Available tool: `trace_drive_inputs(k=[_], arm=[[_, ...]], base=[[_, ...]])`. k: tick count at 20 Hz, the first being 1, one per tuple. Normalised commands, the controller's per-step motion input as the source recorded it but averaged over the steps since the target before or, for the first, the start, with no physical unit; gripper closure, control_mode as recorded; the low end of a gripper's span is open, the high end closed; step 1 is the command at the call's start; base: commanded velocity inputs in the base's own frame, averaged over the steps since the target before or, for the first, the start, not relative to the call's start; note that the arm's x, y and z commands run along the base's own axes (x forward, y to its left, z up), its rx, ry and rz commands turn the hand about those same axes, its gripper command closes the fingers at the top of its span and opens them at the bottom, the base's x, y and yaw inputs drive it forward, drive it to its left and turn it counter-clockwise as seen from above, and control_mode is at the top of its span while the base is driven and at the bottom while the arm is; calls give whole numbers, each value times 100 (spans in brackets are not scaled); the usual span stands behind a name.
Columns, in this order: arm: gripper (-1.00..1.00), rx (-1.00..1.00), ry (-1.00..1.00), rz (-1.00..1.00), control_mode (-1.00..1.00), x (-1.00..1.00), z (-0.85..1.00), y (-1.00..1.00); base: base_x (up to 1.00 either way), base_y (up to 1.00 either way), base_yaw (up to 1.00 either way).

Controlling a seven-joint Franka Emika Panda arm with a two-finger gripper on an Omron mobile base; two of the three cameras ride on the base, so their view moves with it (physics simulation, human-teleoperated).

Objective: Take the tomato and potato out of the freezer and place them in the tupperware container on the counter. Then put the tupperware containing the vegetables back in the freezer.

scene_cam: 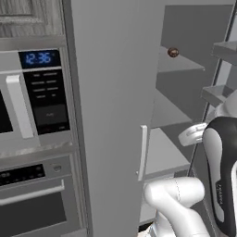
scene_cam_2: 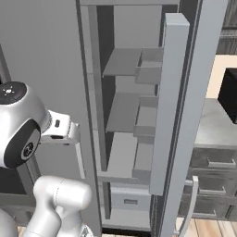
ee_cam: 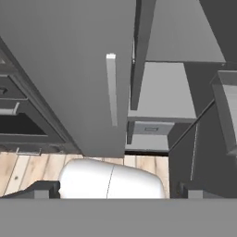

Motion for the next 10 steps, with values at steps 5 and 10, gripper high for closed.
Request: trace_drive_inputs(k=[5, 10], arm=[[-100, 0, 0, 0, 100, 0, 0, 0], [-100, 0, 0, 0, 100, 0, 0, 0]], base=[[28, -1, -11], [47, -16, -22]])
